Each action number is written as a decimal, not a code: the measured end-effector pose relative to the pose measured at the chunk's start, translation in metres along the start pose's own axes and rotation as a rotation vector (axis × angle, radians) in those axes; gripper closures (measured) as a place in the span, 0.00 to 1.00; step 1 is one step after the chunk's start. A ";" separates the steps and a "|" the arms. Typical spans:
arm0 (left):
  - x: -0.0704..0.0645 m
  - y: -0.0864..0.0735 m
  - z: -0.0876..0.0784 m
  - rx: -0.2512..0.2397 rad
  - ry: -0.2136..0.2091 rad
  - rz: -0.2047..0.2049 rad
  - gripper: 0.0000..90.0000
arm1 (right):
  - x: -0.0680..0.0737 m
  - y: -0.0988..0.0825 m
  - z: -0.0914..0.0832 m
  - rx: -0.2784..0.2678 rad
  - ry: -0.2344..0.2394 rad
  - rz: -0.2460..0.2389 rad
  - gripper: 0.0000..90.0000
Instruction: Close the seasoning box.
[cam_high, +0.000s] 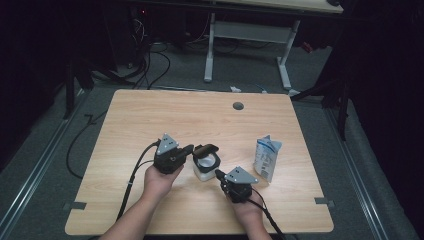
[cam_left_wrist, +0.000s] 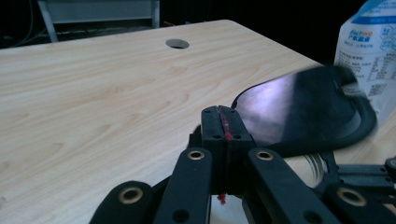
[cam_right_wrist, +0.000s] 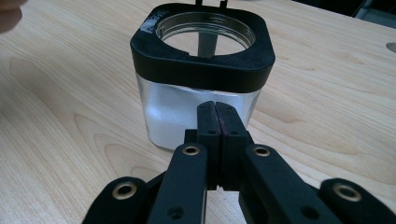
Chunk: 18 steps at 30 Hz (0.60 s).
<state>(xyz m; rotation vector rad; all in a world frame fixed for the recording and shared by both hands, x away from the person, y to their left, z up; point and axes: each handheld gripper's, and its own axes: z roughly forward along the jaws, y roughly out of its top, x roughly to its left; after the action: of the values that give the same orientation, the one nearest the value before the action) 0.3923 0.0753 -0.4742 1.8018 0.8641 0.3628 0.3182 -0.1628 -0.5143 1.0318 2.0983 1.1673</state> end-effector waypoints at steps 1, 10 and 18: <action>-0.001 -0.002 0.001 0.003 0.000 -0.001 1.00 | 0.000 0.000 0.000 -0.001 0.000 -0.001 0.99; 0.000 -0.005 0.000 0.005 0.006 -0.003 1.00 | -0.001 0.000 -0.001 -0.005 -0.003 0.002 0.99; 0.002 -0.005 -0.001 0.005 0.008 -0.002 1.00 | -0.003 0.000 -0.002 -0.006 -0.007 0.002 0.99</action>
<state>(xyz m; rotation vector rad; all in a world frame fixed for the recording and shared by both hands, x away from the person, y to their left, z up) 0.3909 0.0778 -0.4789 1.8047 0.8731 0.3676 0.3179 -0.1663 -0.5132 1.0343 2.0874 1.1686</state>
